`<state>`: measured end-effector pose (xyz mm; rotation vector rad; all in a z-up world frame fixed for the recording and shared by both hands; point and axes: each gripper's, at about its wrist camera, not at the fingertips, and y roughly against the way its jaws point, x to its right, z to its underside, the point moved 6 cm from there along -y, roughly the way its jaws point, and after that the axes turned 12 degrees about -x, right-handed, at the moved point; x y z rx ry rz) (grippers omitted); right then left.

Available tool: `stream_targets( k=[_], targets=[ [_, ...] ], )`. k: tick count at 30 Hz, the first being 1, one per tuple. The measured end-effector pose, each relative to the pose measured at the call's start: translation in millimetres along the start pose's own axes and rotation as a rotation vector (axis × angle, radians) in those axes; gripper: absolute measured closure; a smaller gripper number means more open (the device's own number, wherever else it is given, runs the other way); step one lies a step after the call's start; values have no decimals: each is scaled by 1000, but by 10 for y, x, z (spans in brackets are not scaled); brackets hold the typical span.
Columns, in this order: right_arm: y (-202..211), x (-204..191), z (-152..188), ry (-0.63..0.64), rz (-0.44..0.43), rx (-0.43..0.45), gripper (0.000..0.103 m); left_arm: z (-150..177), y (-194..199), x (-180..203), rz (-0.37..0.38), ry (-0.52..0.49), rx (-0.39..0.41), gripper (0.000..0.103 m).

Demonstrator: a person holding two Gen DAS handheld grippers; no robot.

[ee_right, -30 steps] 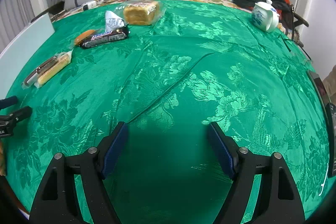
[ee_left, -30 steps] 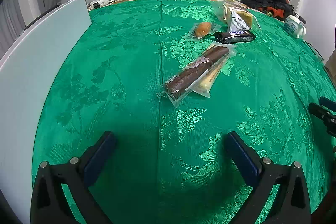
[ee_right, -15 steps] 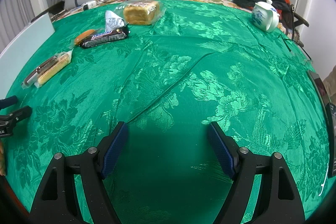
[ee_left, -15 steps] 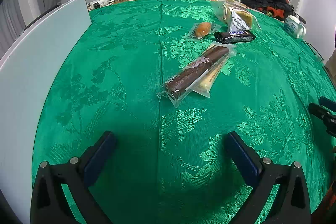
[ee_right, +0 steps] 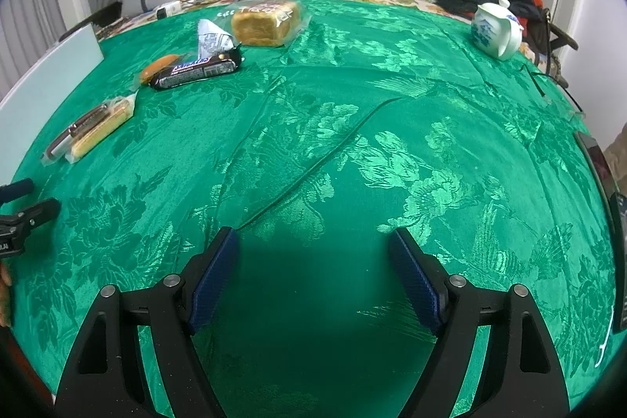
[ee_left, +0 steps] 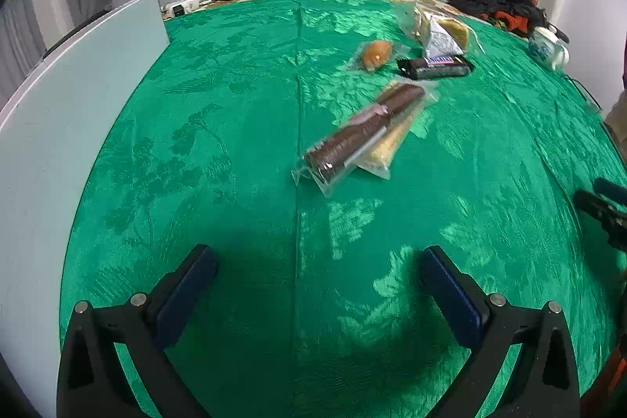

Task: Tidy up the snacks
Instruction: 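Move both open tools back over the remaining snacks on the table, then grasp the chocolate wafer roll with the left tool while the right tool grasps the wafer bar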

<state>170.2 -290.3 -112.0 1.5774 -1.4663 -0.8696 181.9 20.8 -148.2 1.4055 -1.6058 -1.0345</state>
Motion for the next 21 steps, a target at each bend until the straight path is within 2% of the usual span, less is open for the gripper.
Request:
stream_targets(
  k=[2,3,5,7,8,11,12,13,14,15,17,20,21],
  targets=[
    [-1,-2,-4,1,2,0,20,17,24,18,35,-48,-71,1],
    [0,-1,-2,1,1,0,20,-15,72,22,74,-60,-94,5],
    [-2,1,-3,1,0,0,20,-178,234,36,123,-82,-72,9],
    [0,-3,-1,1,2,0,20,-471,387,94,96,-139,-5,9],
    [-1,-2,-2,2,2,0,20,-588,371,135,76,-160,-8,9],
    [-1,2,-1,1,1,0,20,-792,110,264,93,-184,-112,13],
    [0,0,-2,2,2,0,20,-831,5,304,96,-188,-143,25],
    [0,0,-1,2,2,0,20,-848,-74,332,104,-189,-168,50],
    [0,0,-1,2,1,0,20,-849,-137,336,123,-176,-188,67],
    [-2,2,-1,2,1,0,20,-849,-158,316,169,-138,-195,74],
    [0,-1,-1,2,2,0,20,-826,-101,224,242,-54,-170,74],
    [1,-2,-1,2,2,0,20,-626,79,-16,271,49,-123,74],
    [0,-2,-1,2,2,0,20,-521,123,-105,259,80,-117,74]
  ],
)
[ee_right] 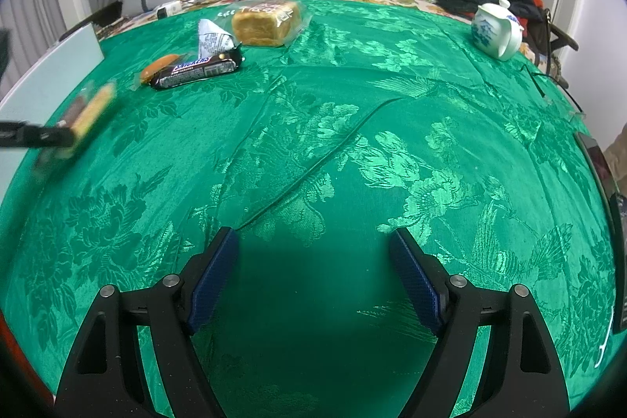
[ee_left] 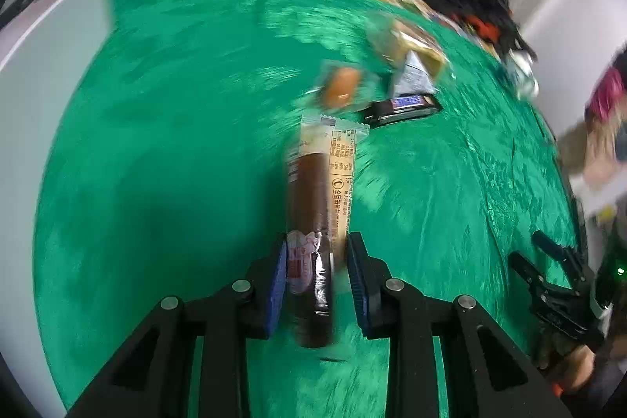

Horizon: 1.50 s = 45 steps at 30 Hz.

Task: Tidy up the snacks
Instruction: 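Grasp the chocolate wafer roll with the left tool while the right tool grasps the wafer bar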

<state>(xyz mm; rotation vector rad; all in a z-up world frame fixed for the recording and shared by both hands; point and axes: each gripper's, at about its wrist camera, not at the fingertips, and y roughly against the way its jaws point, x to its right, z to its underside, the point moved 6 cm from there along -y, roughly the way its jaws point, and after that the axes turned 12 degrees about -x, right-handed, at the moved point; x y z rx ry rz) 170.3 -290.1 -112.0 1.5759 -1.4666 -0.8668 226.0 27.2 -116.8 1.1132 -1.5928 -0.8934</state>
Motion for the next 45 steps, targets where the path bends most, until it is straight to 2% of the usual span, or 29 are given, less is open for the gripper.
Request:
stream_targets(
  k=[2,4,6,11,14,15,16,18,22,24,26,27,29,31,34,36,38,41,43,45],
  targets=[
    [1,-1,0,0,1,0,20,219,97,-205,-52,65,13,74],
    [1,-2,0,0,1,0,20,398,119,-349,-68,104,14,74],
    [1,-2,1,0,1,0,20,504,101,-391,-36,94,25,73],
    [1,-1,1,0,3,0,20,566,159,-482,27,117,55,61],
    [-1,-1,-1,0,3,0,20,530,162,-479,-10,80,50,61],
    [-1,0,-1,0,4,0,20,541,169,-470,-22,62,45,69],
    [0,-1,-1,0,4,0,20,539,189,-446,-11,47,50,82],
    [-1,1,-1,0,3,0,20,550,252,-467,-36,53,66,85],
    [0,1,0,0,4,0,20,640,364,-569,40,122,107,85],
    [0,1,0,1,4,0,20,675,373,-622,-1,136,119,85],
    [0,0,0,0,4,0,20,678,327,-737,-165,158,120,85],
    [-1,1,0,0,4,0,20,675,295,-782,-190,172,111,85],
    [-1,0,0,0,4,0,20,612,222,-778,-193,177,105,86],
    [-2,2,0,0,4,0,20,497,126,-578,-159,135,81,86],
    [-1,2,-1,0,4,0,20,387,-65,-45,-68,35,41,86],
    [-2,2,-1,0,4,0,20,382,-134,239,-68,-6,39,86],
    [-1,3,-2,0,5,0,20,444,-121,311,-70,32,57,86],
    [-3,6,-4,1,5,1,20,552,0,136,-127,100,96,86],
    [-3,5,-4,1,4,0,20,634,95,-19,-199,104,130,85],
    [-3,5,-3,1,5,0,20,654,70,-166,-251,97,114,83]
  ],
)
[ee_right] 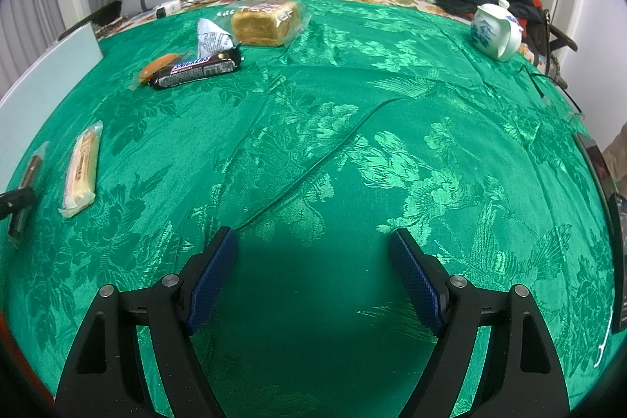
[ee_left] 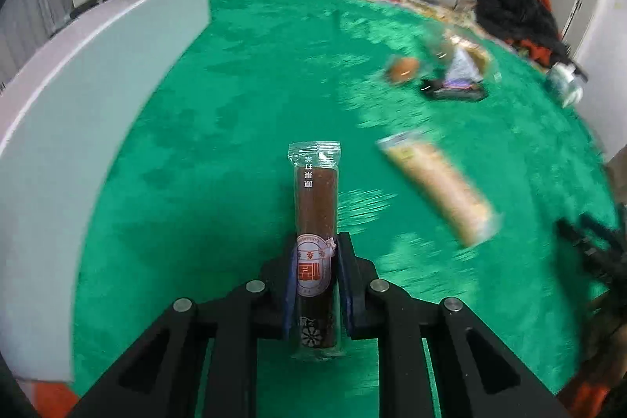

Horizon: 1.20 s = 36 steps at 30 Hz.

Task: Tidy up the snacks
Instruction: 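Grasp the chocolate wafer roll with the left tool while the right tool grasps the wafer bar, then carry the wafer roll and wafer bar over the white box and release both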

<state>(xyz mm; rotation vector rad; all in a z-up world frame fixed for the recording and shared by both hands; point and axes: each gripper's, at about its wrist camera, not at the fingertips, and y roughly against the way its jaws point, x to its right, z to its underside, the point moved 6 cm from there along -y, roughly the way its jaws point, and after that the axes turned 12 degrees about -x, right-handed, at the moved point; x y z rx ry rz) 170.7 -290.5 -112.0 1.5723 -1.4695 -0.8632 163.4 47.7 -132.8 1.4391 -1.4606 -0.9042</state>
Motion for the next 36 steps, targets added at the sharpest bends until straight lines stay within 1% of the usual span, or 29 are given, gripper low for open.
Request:
stream_targets(
  k=[1,2,3,6,7,8,9,10,11,12,15,16,18,19,20,21,22,23,24,26,27,28,30,31,32,34,36],
  targets=[
    [0,1,0,0,0,0,20,6,-25,-47,2,-5,6,81],
    [-1,3,0,-1,0,0,20,6,-19,-79,1,-10,28,75],
    [0,1,0,-1,1,0,20,9,-32,-104,-21,-20,38,68],
    [-3,9,-6,-6,0,-4,19,22,-71,-68,-57,-60,38,67],
    [-9,0,-19,-6,2,-16,19,11,-77,-79,-52,-62,26,67],
    [-18,-21,-50,-5,-9,-57,20,-7,-75,-86,-41,-58,13,67],
    [-28,-89,-107,7,-44,-117,20,-21,-77,-122,-32,-55,1,67],
    [-16,-226,-183,22,-125,-167,22,-50,-78,-123,-27,-56,-11,72],
    [25,-383,-260,38,-197,-188,23,-61,-88,-136,-31,-60,-18,80],
    [102,-628,-375,74,-253,-197,22,-53,-73,-141,-41,-63,-18,85],
    [205,-1261,-615,184,-314,-222,21,4,1,-222,-6,-29,-17,86],
    [196,-1517,-687,234,-317,-233,21,28,23,-255,6,-12,-19,86],
    [79,-1888,-749,321,-268,-262,23,76,69,-313,40,19,-24,86],
    [-20,-2003,-744,355,-226,-292,23,106,112,-346,59,32,-21,86],
    [-125,-2066,-723,378,-178,-325,24,133,152,-372,71,40,-16,86],
    [-191,-2079,-702,387,-150,-347,26,166,215,-404,91,50,-8,86],
    [-256,-2070,-670,392,-130,-370,58,186,268,-431,107,57,-1,86],
    [-277,-2038,-648,388,-121,-380,72,202,338,-464,130,69,10,86],
    [-243,-1983,-661,373,-114,-360,73,216,393,-487,149,80,17,86],
    [-178,-1852,-646,324,-145,-379,73,231,522,-531,192,103,28,86],
    [-77,-1794,-672,302,-156,-361,73,227,631,-567,221,117,40,86],
    [27,-1782,-721,286,-179,-344,73,214,738,-606,244,130,54,86],
    [370,-1894,-881,258,-278,-288,73,151,993,-747,268,155,96,86],
    [534,-1981,-960,259,-320,-261,73,106,1101,-846,263,167,117,86],
    [717,-2120,-1044,268,-366,-232,73,42,1249,-1025,240,187,147,86],
    [1115,-2528,-1211,299,-476,-176,73,-42,1420,-1358,186,225,181,86],
    [1417,-2993,-1301,332,-575,-147,73,-117,1541,-1823,79,272,203,86]
  ],
)
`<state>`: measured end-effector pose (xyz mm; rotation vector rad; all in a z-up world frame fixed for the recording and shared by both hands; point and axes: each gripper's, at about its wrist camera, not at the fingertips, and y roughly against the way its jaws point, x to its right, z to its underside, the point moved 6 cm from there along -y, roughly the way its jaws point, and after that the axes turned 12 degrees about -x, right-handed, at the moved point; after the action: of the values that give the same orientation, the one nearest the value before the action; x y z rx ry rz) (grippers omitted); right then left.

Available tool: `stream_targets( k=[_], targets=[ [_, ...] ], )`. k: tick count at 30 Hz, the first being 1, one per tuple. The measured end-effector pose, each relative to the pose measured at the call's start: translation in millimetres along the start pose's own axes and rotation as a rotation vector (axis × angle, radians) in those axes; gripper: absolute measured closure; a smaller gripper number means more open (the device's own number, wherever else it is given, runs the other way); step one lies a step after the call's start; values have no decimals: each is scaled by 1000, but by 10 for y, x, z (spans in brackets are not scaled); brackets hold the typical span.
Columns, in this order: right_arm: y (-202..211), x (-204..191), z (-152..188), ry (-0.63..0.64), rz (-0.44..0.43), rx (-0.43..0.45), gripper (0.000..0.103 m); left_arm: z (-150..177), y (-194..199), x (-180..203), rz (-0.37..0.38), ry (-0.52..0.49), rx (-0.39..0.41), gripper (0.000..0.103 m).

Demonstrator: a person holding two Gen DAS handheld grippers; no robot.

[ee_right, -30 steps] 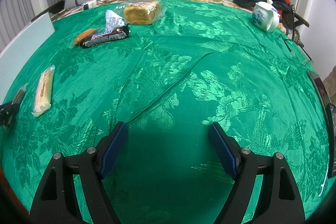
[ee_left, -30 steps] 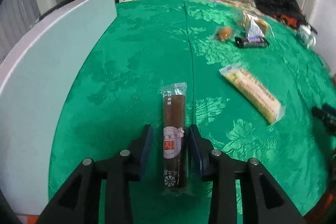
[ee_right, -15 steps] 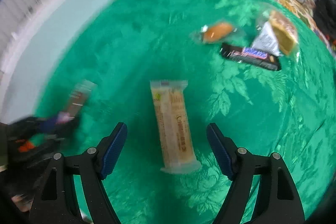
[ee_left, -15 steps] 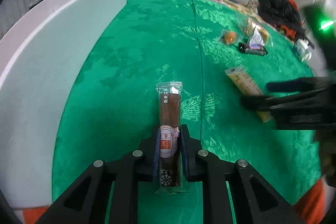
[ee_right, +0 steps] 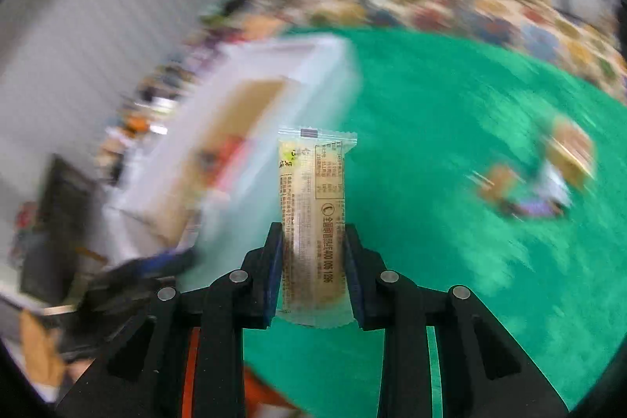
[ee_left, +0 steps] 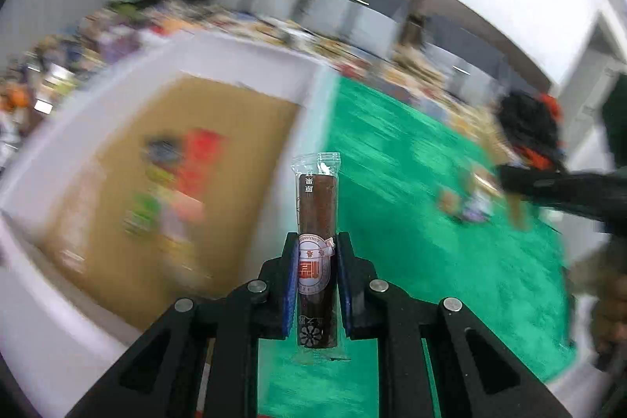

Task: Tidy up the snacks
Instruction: 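Carry the wafer roll and wafer bar over the white box and release both, then move both open tools back toward the snacks on the table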

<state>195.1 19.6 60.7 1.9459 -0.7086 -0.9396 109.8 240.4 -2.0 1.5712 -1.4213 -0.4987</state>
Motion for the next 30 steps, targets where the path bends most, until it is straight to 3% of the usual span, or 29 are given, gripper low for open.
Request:
stream_targets(
  k=[3,4,5,6,7,9,11,14,17,19,20,23,28,30],
  targets=[
    [-190,-708,-261,49,-125,-11,72,-205,-39,-596,-173,29,-7,85],
    [-311,-917,-322,59,-159,-18,68,-226,-109,-769,-237,33,-33,75],
    [-419,-1065,-370,62,-186,-15,44,-234,-193,-940,-293,37,-69,63],
    [-503,-1128,-399,57,-201,-20,30,-220,-269,-1122,-354,46,-105,31],
    [-603,-1192,-397,43,-210,-20,26,-184,-278,-1268,-413,58,-116,16],
    [-653,-1093,-276,35,-202,3,26,-75,-184,-1423,-468,65,-85,16],
    [-675,-933,-136,41,-155,16,26,30,-93,-1464,-452,76,-65,16],
    [-734,-315,152,58,55,44,26,54,-20,-1254,-399,44,7,16],
    [-786,594,722,77,345,22,27,-65,-60,-803,-337,-57,81,16],
    [-733,1125,1089,51,464,-1,27,-111,-165,-564,-310,-126,87,16],
    [-660,1407,1289,25,513,-9,27,-111,-271,-414,-339,-175,72,16],
    [-373,2021,1725,-62,599,1,27,-110,-370,-178,-509,-265,114,16],
    [8,2580,2083,-165,661,55,27,-199,-325,176,-504,-296,198,16],
    [24,2665,2086,-197,661,71,27,-244,-348,319,-434,-326,182,16]
  ],
)
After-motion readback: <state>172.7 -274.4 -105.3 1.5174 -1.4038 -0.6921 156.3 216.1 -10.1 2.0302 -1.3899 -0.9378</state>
